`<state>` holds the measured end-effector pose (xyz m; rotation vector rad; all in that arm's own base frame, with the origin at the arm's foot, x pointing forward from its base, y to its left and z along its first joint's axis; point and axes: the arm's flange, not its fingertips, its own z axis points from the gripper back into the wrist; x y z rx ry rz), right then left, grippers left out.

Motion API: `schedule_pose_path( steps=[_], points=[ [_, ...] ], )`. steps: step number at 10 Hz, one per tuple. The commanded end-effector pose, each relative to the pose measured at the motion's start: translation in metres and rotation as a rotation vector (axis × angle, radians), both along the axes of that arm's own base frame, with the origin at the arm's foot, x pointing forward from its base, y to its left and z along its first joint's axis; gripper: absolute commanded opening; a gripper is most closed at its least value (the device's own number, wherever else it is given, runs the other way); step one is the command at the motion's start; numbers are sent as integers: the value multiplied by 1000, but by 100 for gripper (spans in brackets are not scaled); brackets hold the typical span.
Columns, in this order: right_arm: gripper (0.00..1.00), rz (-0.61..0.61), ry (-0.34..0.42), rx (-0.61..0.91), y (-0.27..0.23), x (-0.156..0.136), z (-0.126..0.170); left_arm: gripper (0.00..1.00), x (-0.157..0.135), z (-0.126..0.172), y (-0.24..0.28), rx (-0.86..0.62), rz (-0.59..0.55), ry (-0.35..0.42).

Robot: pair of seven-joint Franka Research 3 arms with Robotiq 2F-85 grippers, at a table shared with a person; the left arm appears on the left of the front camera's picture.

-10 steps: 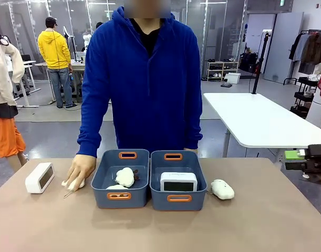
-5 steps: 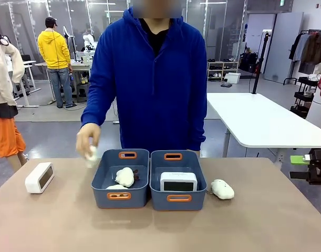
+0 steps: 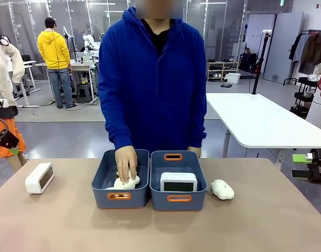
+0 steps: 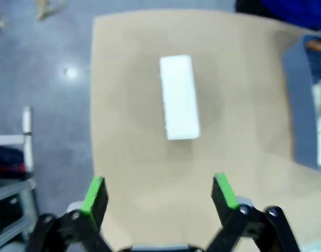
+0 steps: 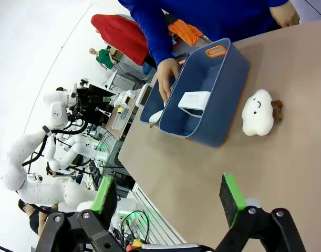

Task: Sort the digital clocks into the basket.
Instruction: Pick up the Digital clock from the table and place it into the empty Plastic storage basket.

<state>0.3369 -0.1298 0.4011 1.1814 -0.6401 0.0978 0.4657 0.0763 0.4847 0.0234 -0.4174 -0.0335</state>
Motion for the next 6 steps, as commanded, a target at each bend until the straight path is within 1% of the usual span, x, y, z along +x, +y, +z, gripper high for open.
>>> schedule_pose_path(
  steps=[1, 2, 3, 4, 5, 6],
  points=[
    [100, -1, -12, 7, 1, 0, 3, 100, 32, -7, -7, -85, 0, 37],
    [100, -1, -12, 7, 1, 0, 3, 100, 43, -24, -6, -173, 10, 28],
    [100, -1, -12, 7, 1, 0, 3, 100, 50, -36, -4, -204, 17, 21],
    [100, -1, -12, 7, 1, 0, 3, 100, 63, -52, -4, -242, 25, 14],
    [100, -1, -12, 7, 1, 0, 3, 100, 68, -61, -7, -268, 41, 33],
    [100, -1, -12, 7, 1, 0, 3, 100, 73, -68, -12, -264, 43, 26]
  ],
)
